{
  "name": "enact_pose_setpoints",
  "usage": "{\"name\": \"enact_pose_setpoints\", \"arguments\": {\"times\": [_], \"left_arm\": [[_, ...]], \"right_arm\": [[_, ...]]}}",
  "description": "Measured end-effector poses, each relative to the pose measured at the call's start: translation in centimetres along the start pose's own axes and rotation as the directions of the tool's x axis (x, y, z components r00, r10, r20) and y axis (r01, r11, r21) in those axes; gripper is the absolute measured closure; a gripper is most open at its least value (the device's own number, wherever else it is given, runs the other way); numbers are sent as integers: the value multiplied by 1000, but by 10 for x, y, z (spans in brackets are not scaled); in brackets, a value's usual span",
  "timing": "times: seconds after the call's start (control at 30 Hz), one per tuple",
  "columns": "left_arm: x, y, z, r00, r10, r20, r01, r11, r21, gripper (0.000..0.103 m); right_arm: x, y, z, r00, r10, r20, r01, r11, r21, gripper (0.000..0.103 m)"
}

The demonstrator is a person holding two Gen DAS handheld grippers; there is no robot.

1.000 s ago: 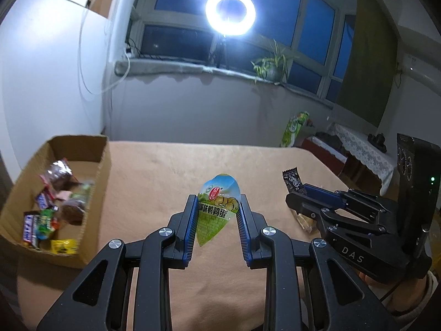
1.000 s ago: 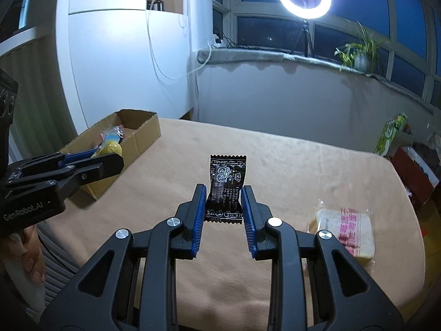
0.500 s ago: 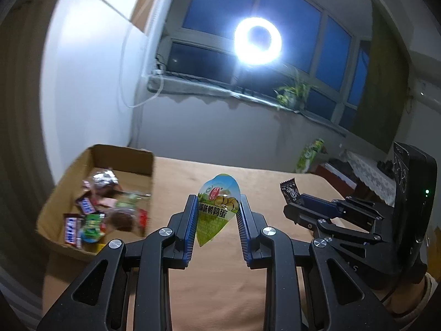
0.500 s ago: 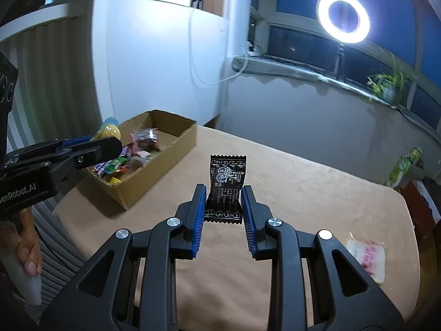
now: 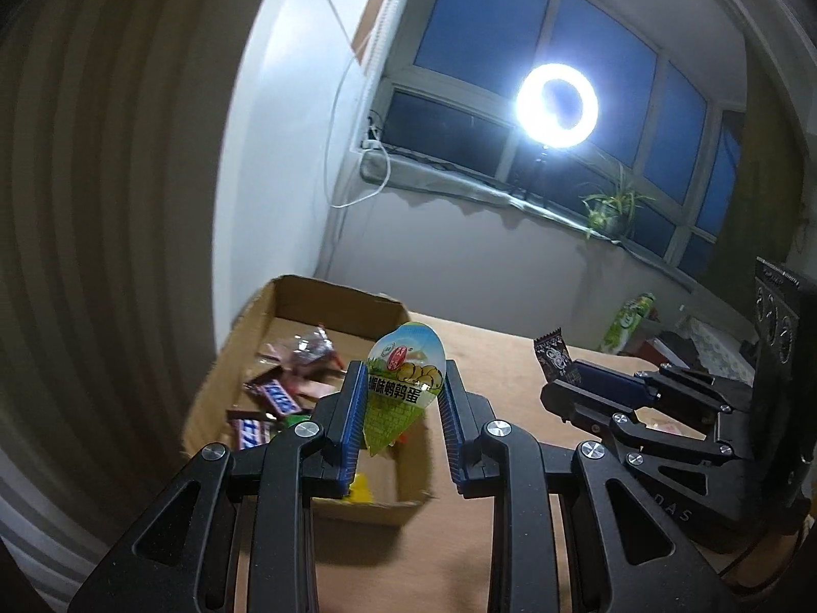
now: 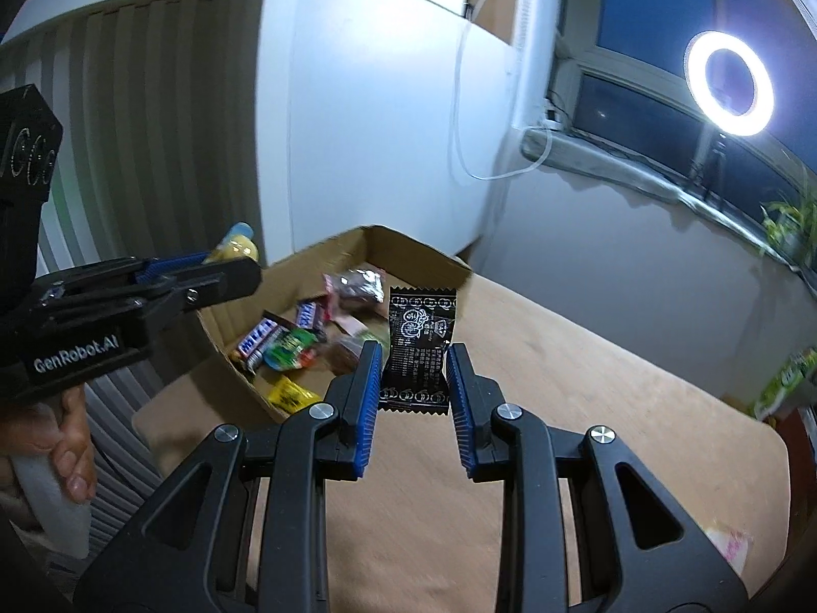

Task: Organize snacks
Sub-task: 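Grasp green cup snack with left tool while right tool grasps black candy, carry toward box, then lower both snacks into the cardboard box and open both tools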

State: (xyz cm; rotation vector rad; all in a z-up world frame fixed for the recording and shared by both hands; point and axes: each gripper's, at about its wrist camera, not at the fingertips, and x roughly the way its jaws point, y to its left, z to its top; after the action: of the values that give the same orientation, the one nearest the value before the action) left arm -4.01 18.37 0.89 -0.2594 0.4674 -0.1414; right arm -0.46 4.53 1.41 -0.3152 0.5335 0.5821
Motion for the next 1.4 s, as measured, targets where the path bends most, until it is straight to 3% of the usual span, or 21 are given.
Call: {"name": "enact_pose_setpoints", "arguments": {"times": [0.37,0.73,0.83,0.9,1.07,1.13,1.2,1.4], "left_arm": [[25,24,5,992,117,-38,-116,993,32,77],[54,49,-8,984,149,-95,-151,988,-24,75],[56,52,-10,978,177,-106,-180,983,-21,56],[52,55,-10,978,189,-91,-192,981,-32,36],[39,55,-5,978,201,-62,-204,978,-42,34],[37,53,-3,977,205,-58,-207,978,-39,34],[33,48,-1,977,207,-50,-209,977,-35,34],[19,27,3,978,207,-23,-208,978,-6,32]], "right_arm": [[58,18,22,998,64,-20,-65,997,-36,76],[121,30,30,988,129,-81,-136,986,-99,75],[122,28,24,994,88,-66,-95,990,-100,65],[118,24,21,995,84,-59,-88,993,-78,64],[97,18,19,998,60,-29,-62,996,-60,63],[87,17,18,999,46,-14,-46,997,-59,44],[74,17,16,1000,28,12,-28,998,-52,38],[42,9,7,999,-5,50,5,1000,0,35]]}}
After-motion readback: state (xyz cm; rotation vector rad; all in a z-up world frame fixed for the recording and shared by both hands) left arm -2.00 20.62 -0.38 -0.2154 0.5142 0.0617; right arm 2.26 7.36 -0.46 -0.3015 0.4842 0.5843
